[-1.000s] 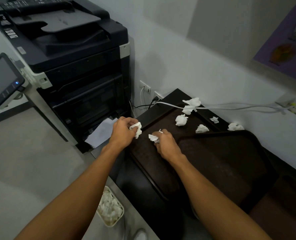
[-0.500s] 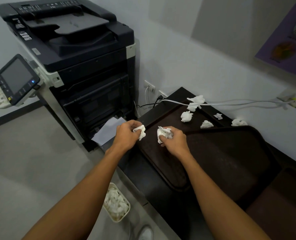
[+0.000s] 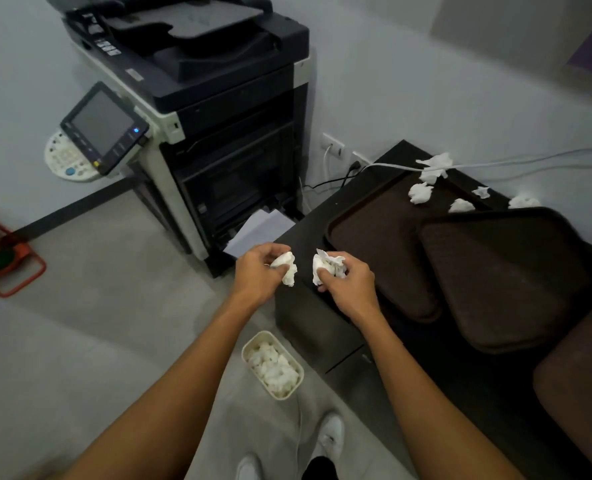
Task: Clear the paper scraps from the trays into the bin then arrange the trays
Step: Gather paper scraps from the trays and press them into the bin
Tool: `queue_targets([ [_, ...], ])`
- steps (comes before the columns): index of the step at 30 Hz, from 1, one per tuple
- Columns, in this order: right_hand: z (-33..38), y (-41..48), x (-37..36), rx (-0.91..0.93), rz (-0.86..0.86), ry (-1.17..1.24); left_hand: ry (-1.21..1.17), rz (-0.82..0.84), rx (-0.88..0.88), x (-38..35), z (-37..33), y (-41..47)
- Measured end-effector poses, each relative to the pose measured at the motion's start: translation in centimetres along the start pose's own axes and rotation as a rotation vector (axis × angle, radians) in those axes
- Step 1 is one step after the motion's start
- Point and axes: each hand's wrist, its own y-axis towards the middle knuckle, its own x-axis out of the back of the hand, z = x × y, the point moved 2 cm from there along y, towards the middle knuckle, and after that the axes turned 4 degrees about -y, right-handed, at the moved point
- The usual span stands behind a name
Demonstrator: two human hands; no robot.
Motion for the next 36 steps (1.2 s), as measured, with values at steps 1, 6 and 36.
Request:
queue_targets([
  [1,-0.2,-0.8,-1.1,-0.005,-0.002,0.011,-0.007,0.0,0.006,0.9,0.7,-0.7],
  [6,-1.9,-3.8,-6.3,-0.023,0.002,-0.062,-0.036,0.02,0.069,4.8,5.1,-3.3],
  [36,-40.5,3.2,-24.4,-0.311,0.36,-0.545,-0.001,-0.118,0.544,-4.9,46.2,-3.8],
])
